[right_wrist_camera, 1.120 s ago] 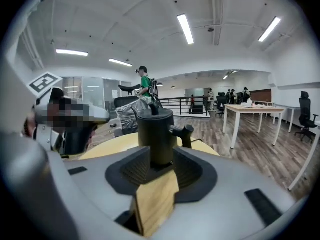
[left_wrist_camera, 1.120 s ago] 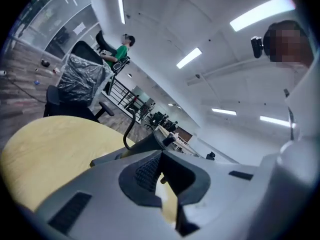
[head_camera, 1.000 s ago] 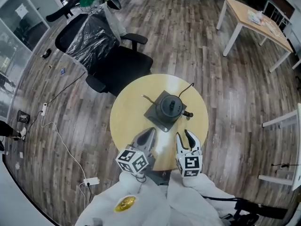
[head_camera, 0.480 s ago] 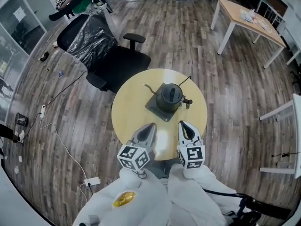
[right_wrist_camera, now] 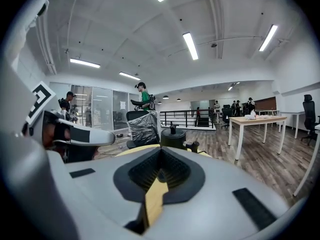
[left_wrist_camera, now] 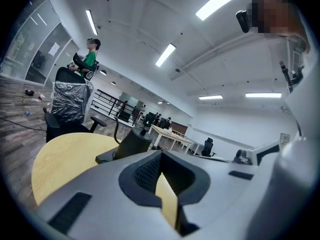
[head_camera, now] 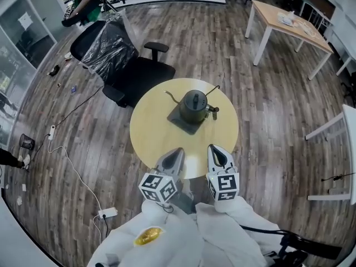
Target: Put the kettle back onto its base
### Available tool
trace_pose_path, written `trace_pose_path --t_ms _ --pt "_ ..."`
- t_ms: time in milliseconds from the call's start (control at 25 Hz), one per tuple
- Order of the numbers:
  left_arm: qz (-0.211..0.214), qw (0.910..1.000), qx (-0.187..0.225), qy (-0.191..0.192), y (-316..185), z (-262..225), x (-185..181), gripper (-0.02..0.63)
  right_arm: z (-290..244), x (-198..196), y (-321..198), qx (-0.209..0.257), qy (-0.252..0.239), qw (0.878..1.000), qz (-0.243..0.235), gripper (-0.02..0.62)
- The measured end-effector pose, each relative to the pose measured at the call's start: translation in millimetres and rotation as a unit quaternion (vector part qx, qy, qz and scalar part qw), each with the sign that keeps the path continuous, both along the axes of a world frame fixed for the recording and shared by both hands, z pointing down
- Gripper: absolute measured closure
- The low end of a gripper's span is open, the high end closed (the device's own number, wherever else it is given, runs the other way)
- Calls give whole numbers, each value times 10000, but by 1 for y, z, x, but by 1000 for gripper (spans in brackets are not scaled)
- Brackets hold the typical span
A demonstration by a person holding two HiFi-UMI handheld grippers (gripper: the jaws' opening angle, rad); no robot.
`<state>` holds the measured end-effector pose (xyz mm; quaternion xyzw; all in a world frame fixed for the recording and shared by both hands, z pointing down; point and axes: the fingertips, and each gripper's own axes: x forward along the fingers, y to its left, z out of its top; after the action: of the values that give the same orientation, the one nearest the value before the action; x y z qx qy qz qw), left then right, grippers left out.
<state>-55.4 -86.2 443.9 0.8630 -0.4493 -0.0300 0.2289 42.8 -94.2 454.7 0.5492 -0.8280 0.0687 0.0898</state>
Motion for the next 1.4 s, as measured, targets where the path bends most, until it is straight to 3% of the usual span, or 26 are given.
trace_pose_path --t_ms 280,520,840,1400 --pt "-156 9997 -172 29 88 7 31 611 -2 22 79 9 -27 9999 -136 583" --pt "-299 9994 -147 71 131 -3 31 611 -9 19 121 -4 -50 9995 -301 583" --pt "-317 9995 41 -86 143 -19 22 611 -22 4 139 135 -102 9991 -391 583" --pt "-200 9997 124 -14 136 -22 4 611 -30 -16 135 324 137 9988 -348 583"
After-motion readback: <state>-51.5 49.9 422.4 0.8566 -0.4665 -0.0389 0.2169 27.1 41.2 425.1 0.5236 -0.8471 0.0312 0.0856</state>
